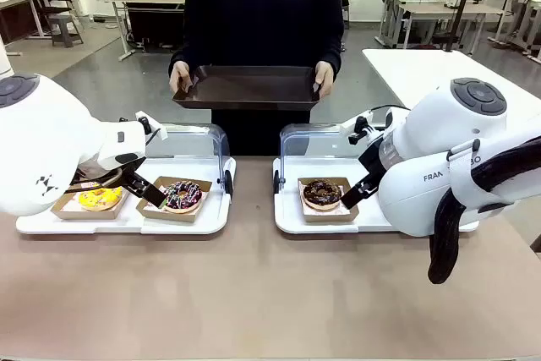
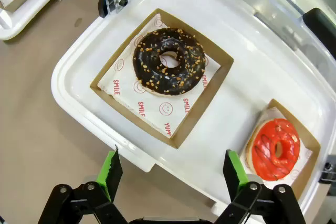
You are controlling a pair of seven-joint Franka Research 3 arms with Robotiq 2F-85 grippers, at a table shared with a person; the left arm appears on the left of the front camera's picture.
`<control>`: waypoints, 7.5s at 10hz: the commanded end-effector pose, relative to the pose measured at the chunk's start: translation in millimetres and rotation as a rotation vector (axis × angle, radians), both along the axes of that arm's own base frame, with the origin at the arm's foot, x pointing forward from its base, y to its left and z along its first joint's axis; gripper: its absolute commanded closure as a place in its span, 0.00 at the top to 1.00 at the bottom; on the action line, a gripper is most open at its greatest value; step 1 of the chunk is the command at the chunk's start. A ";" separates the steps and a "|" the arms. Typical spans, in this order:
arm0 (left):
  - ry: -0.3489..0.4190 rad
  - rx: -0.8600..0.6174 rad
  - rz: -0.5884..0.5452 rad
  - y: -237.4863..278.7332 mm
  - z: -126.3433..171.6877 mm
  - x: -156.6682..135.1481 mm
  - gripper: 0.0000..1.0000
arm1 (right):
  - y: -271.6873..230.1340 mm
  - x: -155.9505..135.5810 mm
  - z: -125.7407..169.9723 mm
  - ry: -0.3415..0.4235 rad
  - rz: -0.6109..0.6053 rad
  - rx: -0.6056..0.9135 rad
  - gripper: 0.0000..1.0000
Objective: Provide the desired donut to the person.
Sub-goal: Pick up and lift the Paper togo box containing the Donut pointed at by the person.
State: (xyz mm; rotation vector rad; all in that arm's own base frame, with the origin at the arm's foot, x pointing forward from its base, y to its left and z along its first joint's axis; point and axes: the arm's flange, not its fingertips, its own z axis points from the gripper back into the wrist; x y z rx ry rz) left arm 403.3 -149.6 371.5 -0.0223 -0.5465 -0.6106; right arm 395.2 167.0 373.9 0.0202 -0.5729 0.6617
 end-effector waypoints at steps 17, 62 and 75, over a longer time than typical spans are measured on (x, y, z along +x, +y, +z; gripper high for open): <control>0.074 -0.141 -0.080 88.0 51.5 -27.8 1.00 | -99.6 -51.9 77.7 -0.024 0.272 0.000 1.00; -0.160 -0.550 -0.294 258.0 79.6 -68.2 1.00 | -257.8 -72.5 95.5 -0.323 0.648 0.356 1.00; -0.160 -0.550 -0.294 258.0 79.6 -68.2 1.00 | -256.2 -77.9 95.7 -0.294 0.632 0.343 1.00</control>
